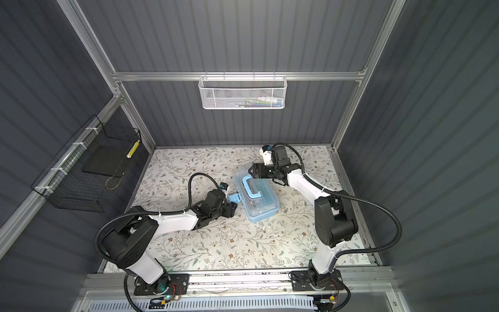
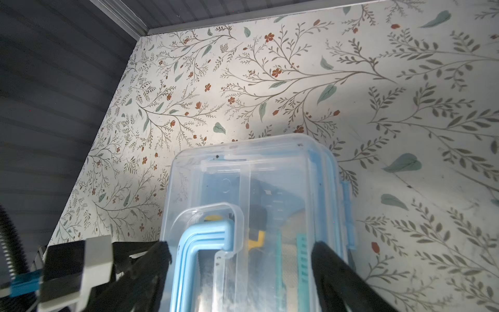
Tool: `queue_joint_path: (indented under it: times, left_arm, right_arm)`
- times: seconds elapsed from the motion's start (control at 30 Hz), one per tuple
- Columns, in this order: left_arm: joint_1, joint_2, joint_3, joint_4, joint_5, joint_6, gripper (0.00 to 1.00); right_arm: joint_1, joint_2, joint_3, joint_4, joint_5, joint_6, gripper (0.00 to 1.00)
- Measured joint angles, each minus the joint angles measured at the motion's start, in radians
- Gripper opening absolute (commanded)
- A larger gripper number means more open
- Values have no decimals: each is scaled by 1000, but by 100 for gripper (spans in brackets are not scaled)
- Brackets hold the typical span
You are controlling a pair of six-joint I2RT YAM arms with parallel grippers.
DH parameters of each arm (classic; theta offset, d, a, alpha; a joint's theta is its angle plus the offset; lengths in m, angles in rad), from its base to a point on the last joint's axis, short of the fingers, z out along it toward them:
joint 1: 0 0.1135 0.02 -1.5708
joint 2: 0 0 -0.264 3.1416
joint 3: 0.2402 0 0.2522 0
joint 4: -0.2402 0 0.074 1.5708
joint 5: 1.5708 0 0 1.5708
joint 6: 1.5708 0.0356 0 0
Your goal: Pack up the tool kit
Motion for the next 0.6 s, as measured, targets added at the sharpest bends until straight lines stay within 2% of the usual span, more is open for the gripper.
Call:
queue_joint_path:
  times: [0.23,0.6]
  left_arm:
    - [2,-87,-40,90,64,-48,76]
    - [4,-7,-101,291,188,-161,69]
  right_arm:
    - [0,0,-11,28,-4,3,84]
    - [-2,0,-17,39,-8,6,84]
